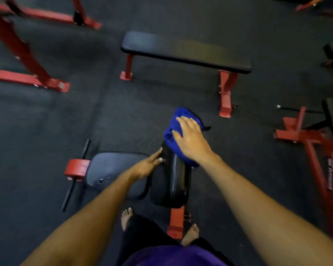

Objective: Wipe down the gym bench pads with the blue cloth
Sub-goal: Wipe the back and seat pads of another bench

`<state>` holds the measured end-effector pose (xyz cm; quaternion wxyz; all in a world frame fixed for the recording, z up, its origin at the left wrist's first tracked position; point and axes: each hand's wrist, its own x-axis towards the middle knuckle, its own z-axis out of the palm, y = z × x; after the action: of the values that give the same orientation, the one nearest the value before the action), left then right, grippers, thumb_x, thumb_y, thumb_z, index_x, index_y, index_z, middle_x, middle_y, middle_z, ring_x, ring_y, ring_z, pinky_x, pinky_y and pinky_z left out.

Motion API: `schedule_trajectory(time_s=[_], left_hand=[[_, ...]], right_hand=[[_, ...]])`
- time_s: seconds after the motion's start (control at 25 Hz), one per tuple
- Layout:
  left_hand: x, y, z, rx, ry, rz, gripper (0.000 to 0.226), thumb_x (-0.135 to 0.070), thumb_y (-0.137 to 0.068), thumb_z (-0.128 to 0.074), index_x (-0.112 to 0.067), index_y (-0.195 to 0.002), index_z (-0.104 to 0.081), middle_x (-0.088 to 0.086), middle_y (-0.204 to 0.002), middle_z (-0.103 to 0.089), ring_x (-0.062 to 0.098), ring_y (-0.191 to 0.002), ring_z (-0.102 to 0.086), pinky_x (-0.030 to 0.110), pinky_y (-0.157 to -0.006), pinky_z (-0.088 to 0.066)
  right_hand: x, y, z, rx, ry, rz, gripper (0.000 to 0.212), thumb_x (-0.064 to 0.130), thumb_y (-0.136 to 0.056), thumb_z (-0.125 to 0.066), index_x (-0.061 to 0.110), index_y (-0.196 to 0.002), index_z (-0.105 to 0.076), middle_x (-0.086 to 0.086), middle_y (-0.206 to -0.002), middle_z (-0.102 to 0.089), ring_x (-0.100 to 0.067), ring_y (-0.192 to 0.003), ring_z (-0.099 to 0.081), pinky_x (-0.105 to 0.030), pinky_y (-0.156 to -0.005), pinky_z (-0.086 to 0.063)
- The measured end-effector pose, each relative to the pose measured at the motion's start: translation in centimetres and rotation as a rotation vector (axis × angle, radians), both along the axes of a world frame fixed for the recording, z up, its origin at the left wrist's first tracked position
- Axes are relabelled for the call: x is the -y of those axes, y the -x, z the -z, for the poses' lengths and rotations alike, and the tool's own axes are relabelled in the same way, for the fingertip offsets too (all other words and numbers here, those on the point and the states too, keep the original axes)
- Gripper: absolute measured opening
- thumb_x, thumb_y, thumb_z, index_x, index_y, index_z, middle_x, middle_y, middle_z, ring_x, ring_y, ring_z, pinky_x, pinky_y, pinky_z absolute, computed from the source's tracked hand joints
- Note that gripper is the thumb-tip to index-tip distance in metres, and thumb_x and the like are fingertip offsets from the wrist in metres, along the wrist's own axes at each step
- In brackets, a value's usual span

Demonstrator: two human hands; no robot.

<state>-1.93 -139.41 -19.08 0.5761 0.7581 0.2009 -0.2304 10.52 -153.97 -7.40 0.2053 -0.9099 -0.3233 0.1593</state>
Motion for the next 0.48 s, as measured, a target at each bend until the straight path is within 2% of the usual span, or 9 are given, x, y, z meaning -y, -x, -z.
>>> schedule_trajectory(time_s=[0.08,0.16,0.24,0.36,0.48], left_hand=[[0.9,0.2,-2.5,0.055,-0.166,-0.054,0.06,-0.016,-0.108,-0.05,-0.014,-0.161,-0.022,0.006,-0.165,-0.03,0.018,-0.15,-0.034,0.018,-0.118,-0.023],[1.9,-0.2,-4.2,0.115,-0.168,-0.171,0.059,-0.017,-0.107,-0.052,-0.015,-0.161,-0.027,0.005,-0.164,-0.034,0.014,-0.148,-0.035,0.031,-0.124,-0.026],[3.2,-0.4,-5.3,0.173,-0.155,-0.282,0.057,-0.031,-0.109,-0.049,-0.021,-0.161,-0.029,-0.001,-0.164,-0.035,0.006,-0.146,-0.034,0.033,-0.125,-0.026],[4.3,-1.4,-6.7,0.194,-0.11,-0.324,0.063,-0.06,-0.103,-0.04,-0.033,-0.159,-0.031,-0.011,-0.164,-0.034,-0.002,-0.144,-0.032,0.028,-0.121,-0.026],[5.9,-2.8,-7.8,0.161,-0.147,-0.36,0.063,-0.06,-0.104,-0.038,-0.035,-0.16,-0.027,-0.012,-0.164,-0.032,-0.003,-0.14,-0.031,0.027,-0.117,-0.027]], right_hand=[[-0.7,-3.5,-0.7,-0.238,-0.041,0.034,0.04,0.028,-0.104,-0.046,0.005,-0.136,-0.054,-0.017,-0.143,-0.051,-0.029,-0.133,-0.045,-0.031,-0.107,-0.028],[0.2,-5.6,-0.4,-0.476,-0.192,0.179,0.028,0.029,-0.103,-0.046,0.014,-0.116,-0.066,-0.013,-0.119,-0.066,-0.026,-0.11,-0.06,-0.034,-0.088,-0.041],[2.5,-7.1,-0.6,-0.633,-0.414,0.402,0.023,0.031,-0.101,-0.05,0.019,-0.096,-0.069,-0.006,-0.099,-0.072,-0.02,-0.089,-0.064,-0.032,-0.077,-0.046],[6.2,-9.3,-0.2,-0.73,-0.575,0.637,0.024,0.041,-0.099,-0.053,0.023,-0.095,-0.07,0.005,-0.087,-0.077,-0.01,-0.075,-0.072,-0.027,-0.069,-0.053],[8.6,-11.0,0.4,-0.763,-0.527,0.618,0.028,0.048,-0.098,-0.051,0.029,-0.098,-0.071,0.01,-0.085,-0.077,-0.006,-0.073,-0.072,-0.028,-0.065,-0.05]])
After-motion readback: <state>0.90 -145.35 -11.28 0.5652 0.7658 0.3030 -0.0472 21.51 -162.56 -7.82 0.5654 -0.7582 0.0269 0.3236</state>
